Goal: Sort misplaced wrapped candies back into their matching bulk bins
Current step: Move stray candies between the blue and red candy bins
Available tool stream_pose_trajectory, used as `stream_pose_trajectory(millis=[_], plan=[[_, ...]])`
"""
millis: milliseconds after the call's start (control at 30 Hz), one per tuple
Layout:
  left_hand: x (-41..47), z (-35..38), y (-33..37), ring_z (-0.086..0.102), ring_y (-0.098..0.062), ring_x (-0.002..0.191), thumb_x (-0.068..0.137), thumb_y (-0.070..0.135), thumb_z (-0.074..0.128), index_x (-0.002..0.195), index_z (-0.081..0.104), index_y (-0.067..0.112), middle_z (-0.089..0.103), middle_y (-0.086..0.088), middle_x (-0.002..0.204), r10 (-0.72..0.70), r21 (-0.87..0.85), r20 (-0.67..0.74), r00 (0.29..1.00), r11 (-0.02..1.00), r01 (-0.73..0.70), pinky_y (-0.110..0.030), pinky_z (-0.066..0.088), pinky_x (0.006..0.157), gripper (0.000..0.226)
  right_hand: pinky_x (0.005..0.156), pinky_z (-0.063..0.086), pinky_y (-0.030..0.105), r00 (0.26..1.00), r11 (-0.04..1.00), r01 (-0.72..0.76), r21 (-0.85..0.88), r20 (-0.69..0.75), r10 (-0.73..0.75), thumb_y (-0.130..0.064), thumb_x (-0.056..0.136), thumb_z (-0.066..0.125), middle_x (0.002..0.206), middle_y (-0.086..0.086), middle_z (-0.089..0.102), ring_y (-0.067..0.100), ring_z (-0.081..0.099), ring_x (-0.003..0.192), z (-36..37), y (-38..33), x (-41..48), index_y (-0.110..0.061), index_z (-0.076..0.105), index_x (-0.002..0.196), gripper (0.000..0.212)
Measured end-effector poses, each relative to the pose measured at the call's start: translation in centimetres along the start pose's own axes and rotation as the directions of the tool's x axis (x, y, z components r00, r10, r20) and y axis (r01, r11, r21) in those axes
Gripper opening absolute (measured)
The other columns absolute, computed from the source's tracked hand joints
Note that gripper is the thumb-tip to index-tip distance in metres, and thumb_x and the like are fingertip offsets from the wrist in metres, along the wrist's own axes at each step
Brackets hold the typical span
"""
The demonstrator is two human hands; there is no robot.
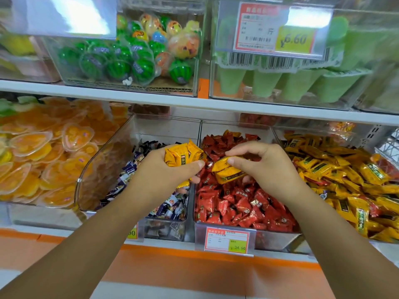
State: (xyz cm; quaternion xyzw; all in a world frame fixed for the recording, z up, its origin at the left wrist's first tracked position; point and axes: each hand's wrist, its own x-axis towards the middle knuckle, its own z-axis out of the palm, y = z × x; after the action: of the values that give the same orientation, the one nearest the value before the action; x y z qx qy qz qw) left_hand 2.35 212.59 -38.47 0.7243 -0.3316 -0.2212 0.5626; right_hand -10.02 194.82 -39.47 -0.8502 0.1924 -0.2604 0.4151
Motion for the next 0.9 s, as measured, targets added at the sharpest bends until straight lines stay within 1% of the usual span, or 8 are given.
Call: stream_pose_trajectory(millis=[133, 300, 467, 600, 700, 767, 833, 900], plan=[[0.1, 0.3, 0.0, 0.069, -0.029, 0.086, 0.08, 0.026, 0.074, 0.099, 0.07, 0.003, 0.07, -0.02, 0.09, 0.003, -0.087, 0.047, 0.999, 0.996, 0.001, -0.023, 0.057, 0.059, 0.031, 0.06, 0.056, 0.031, 0.991, 0.974, 0.025, 0.227, 0.119, -0.053, -0.017, 0.078, 0.075, 0.089, 0.014, 0.069, 0.028, 0.063, 0.07, 0.2, -1.3, -0.4, -0.022, 0.073, 0.088, 0.011], [0.0, 1.1, 0.4, 0.07, -0.01, 0.076, 0.07, 0.02, 0.081, 0.091, 0.064, 0.02, 0.07, 0.005, 0.077, 0.026, -0.078, 0.167, 0.986, 0.997, -0.013, -0.031, 0.06, 0.068, 0.027, 0.078, 0.053, 0.05, 0.99, 0.921, 0.038, 0.387, 0.109, -0.087, -0.024, 0.066, 0.075, 0.094, 0.031, 0.063, 0.027, 0.058, 0.076, 1.4, -2.4, -0.5, -0.017, 0.071, 0.083, 0.019], [0.2, 1.3, 0.6, 0.072, -0.016, 0.078, 0.069, 0.011, 0.083, 0.099, 0.059, 0.019, 0.071, -0.002, 0.089, 0.033, -0.072, 0.151, 0.988, 0.997, -0.022, -0.034, 0.06, 0.063, 0.039, 0.075, 0.058, 0.034, 0.991, 0.912, 0.049, 0.406, 0.094, -0.095, -0.016, 0.075, 0.073, 0.081, 0.002, 0.068, 0.016, 0.064, 0.076, 2.5, -2.9, -0.6, -0.016, 0.07, 0.089, 0.014], [0.6, 0.3, 0.4, 0.068, -0.016, 0.06, 0.073, 0.012, 0.081, 0.091, 0.057, 0.021, 0.069, 0.004, 0.074, 0.033, -0.022, 0.035, 0.999, 0.999, -0.032, -0.033, 0.06, 0.062, 0.031, 0.083, 0.056, 0.027, 0.988, 0.878, -0.075, 0.472, 0.156, 0.001, -0.03, 0.082, 0.061, 0.1, -0.001, 0.073, 0.012, 0.069, 0.091, 1.1, -2.5, 0.3, -0.018, 0.069, 0.104, 0.026], [0.8, -1.0, -0.2, 0.065, -0.018, 0.056, 0.076, 0.009, 0.078, 0.095, 0.058, 0.022, 0.067, 0.005, 0.067, 0.013, -0.078, -0.005, 1.0, 0.997, -0.014, -0.032, 0.058, 0.061, 0.031, 0.091, 0.049, 0.025, 0.998, 0.995, -0.038, -0.096, 0.036, 0.041, -0.029, 0.097, 0.052, 0.112, -0.013, 0.068, 0.005, 0.064, 0.1, -0.3, -0.4, 1.3, -0.031, 0.066, 0.108, 0.018], [0.7, -1.6, -0.5, 0.065, -0.012, 0.056, 0.078, 0.005, 0.076, 0.099, 0.061, 0.023, 0.067, 0.007, 0.067, -0.005, -0.099, -0.03, 1.0, 0.995, 0.002, -0.022, 0.055, 0.056, 0.031, 0.095, 0.044, 0.027, 0.995, 0.895, -0.016, -0.445, 0.081, 0.058, -0.036, 0.096, 0.053, 0.129, -0.009, 0.058, 0.014, 0.057, 0.116, -0.2, 0.9, 1.6, -0.035, 0.059, 0.124, 0.028], [0.6, -1.9, -0.9, 0.066, -0.012, 0.056, 0.078, 0.009, 0.077, 0.095, 0.063, 0.024, 0.069, 0.007, 0.068, -0.019, -0.052, -0.046, 0.999, 0.999, 0.017, -0.014, 0.05, 0.051, 0.025, 0.115, 0.024, 0.043, 0.96, 0.771, 0.042, -0.635, 0.239, 0.144, -0.055, 0.091, 0.051, 0.154, -0.005, 0.028, 0.028, 0.023, 0.143, 1.4, 2.0, 1.7, -0.043, 0.036, 0.142, 0.054], [0.7, -2.0, -1.5, 0.067, -0.021, 0.059, 0.078, 0.014, 0.078, 0.092, 0.065, 0.023, 0.071, 0.002, 0.073, -0.039, -0.022, -0.072, 0.997, 0.999, 0.037, -0.016, 0.051, 0.052, 0.021, 0.117, 0.003, 0.054, 0.91, 0.644, 0.144, -0.752, 0.356, 0.212, -0.063, 0.091, 0.041, 0.161, -0.007, 0.001, 0.029, -0.002, 0.147, 3.6, 2.6, 1.7, -0.046, 0.021, 0.147, 0.062]])
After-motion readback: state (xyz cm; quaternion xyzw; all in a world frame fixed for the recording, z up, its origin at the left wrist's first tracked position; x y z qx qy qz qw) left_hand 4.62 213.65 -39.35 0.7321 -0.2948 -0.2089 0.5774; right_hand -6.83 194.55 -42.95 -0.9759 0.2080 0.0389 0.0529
